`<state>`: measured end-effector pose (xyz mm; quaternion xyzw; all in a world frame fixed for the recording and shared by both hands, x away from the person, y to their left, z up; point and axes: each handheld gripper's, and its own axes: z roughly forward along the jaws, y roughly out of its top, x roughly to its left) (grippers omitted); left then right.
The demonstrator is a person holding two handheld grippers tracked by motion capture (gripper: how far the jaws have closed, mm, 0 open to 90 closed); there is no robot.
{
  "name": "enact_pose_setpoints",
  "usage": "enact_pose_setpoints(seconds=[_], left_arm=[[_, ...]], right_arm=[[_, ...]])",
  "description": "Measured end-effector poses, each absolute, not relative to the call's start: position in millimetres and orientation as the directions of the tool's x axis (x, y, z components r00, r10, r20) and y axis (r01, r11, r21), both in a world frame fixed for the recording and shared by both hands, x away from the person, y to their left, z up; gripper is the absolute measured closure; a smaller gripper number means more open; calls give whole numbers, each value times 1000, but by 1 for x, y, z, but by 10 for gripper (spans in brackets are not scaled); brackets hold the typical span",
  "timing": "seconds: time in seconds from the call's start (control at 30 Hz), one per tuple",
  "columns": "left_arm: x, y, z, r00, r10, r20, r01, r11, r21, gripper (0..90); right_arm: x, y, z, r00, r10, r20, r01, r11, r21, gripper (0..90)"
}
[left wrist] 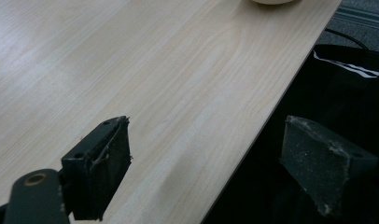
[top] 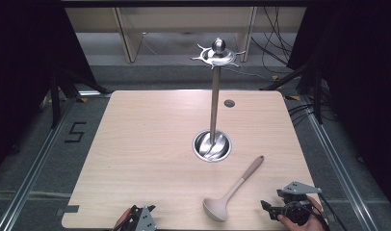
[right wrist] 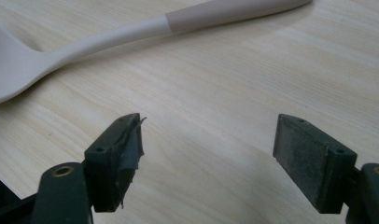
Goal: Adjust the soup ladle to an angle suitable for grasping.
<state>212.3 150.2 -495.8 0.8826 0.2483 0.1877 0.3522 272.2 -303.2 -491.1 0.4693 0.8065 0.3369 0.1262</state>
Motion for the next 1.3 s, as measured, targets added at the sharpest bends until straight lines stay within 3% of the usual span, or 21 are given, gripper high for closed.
enact_pose_setpoints(seconds=[0.17,0.4,0.63,0.67,0.9,0.93,1.2,1.3], left_arm=[[212,150,-497,792,594,144,321,-604,729,151],[214,152,-496,795,581,176,303,-631,714,151],[213,149,-496,797,585,148,321,-618,718,151],[213,149,-496,797,584,154,317,-622,716,151],[213,150,-497,787,597,160,314,-609,729,151],[213,150,-497,788,597,151,317,-603,732,150],[213,149,-498,793,592,141,325,-608,725,151],[212,149,-497,798,589,127,329,-603,727,150]], right_arm=[[274,-305,-491,-551,832,66,635,366,680,270],[278,-300,-483,-493,862,118,710,320,628,274],[292,-296,-482,-498,861,99,696,329,638,251],[295,-292,-478,-447,886,126,745,291,600,230],[316,-283,-471,-417,898,139,770,268,579,187],[322,-275,-468,-385,908,165,806,244,538,185],[340,-252,-471,-418,900,124,805,304,509,193],[346,-248,-469,-421,892,162,822,300,485,194]])
